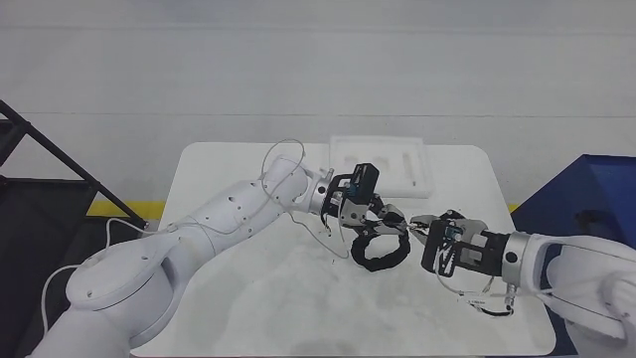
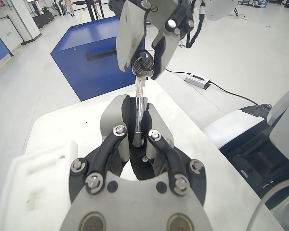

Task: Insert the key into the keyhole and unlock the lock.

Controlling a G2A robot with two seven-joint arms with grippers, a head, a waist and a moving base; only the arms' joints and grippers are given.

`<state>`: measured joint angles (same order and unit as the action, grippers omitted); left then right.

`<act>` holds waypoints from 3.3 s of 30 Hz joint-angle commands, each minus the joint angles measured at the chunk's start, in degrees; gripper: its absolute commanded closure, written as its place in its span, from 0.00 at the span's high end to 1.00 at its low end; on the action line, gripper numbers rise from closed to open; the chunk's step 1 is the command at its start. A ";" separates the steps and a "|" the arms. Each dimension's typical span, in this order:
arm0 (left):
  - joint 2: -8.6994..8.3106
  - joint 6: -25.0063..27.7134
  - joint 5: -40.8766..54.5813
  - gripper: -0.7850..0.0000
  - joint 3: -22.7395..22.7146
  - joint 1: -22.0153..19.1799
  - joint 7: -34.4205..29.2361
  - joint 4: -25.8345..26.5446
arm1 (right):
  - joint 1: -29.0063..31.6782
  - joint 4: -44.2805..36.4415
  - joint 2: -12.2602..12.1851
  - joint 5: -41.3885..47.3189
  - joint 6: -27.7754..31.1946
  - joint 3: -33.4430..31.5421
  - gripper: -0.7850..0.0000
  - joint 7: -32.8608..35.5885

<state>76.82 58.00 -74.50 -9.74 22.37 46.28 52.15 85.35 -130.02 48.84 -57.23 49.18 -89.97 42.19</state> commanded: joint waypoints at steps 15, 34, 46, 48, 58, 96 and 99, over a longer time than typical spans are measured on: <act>-0.45 0.00 -1.72 0.00 0.00 -2.81 0.00 1.62 | 1.14 -0.04 -0.22 10.81 -13.28 -1.35 0.00 4.36; -0.13 0.00 -5.23 0.00 0.00 0.66 -2.62 -3.75 | -0.92 2.48 -0.53 18.33 -18.62 -0.02 1.00 9.52; 1.27 0.00 -7.57 0.00 0.00 5.61 -10.23 -6.97 | -2.88 7.76 -0.50 19.39 -17.09 0.92 1.00 4.66; 1.46 0.00 -7.51 0.00 0.00 6.23 -11.24 -7.41 | -3.41 9.03 -0.47 19.38 -16.82 1.55 1.00 3.96; 1.61 0.00 -4.47 1.00 0.00 6.84 -14.08 -8.34 | -8.31 17.97 0.06 17.45 -15.03 6.77 1.00 -0.62; -13.25 0.00 25.57 1.00 0.00 -17.13 -18.83 -3.71 | -49.48 50.45 3.96 28.38 7.88 26.55 1.00 -2.62; -13.42 0.00 26.87 1.00 0.00 -17.15 -19.41 -3.50 | -49.52 50.48 3.96 28.40 7.89 26.57 1.00 -2.64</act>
<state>63.35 58.00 -47.22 -9.74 5.22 26.73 48.70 35.84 -79.55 52.80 -28.84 57.07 -63.41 39.55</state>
